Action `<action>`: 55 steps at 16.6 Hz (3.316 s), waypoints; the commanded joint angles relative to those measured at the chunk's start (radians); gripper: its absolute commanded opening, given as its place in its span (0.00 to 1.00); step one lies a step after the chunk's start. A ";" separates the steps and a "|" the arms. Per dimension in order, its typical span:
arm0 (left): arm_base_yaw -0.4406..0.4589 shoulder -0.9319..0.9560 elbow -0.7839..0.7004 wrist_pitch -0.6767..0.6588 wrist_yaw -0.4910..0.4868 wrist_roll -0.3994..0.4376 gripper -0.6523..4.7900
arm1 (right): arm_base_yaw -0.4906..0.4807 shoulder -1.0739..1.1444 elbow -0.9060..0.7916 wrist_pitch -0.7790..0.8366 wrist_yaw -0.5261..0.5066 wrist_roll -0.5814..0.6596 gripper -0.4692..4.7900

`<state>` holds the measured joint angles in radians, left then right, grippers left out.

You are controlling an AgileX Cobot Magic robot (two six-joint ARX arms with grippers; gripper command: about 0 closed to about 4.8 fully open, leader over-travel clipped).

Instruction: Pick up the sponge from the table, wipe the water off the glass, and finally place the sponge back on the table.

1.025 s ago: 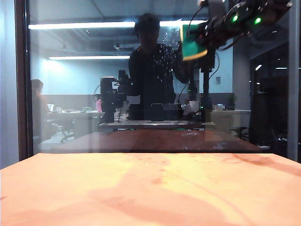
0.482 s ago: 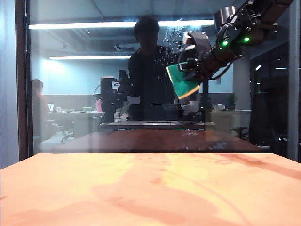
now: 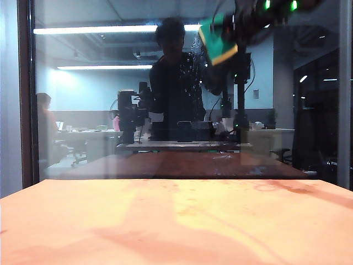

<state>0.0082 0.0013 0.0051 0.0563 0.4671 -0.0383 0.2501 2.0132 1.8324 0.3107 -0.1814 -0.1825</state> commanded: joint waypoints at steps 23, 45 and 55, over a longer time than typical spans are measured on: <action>0.000 0.001 0.003 0.012 0.004 0.004 0.26 | 0.067 0.169 0.369 -0.337 0.050 -0.001 0.07; 0.000 0.001 0.003 0.012 0.001 0.004 0.26 | 0.113 0.323 0.475 -0.677 0.109 -0.005 0.07; 0.000 0.001 0.003 0.013 0.000 0.004 0.26 | 0.113 0.161 0.477 -0.553 0.174 -0.005 0.07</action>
<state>0.0082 0.0013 0.0051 0.0563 0.4675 -0.0383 0.3641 2.1941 2.3013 -0.2901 -0.0257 -0.1890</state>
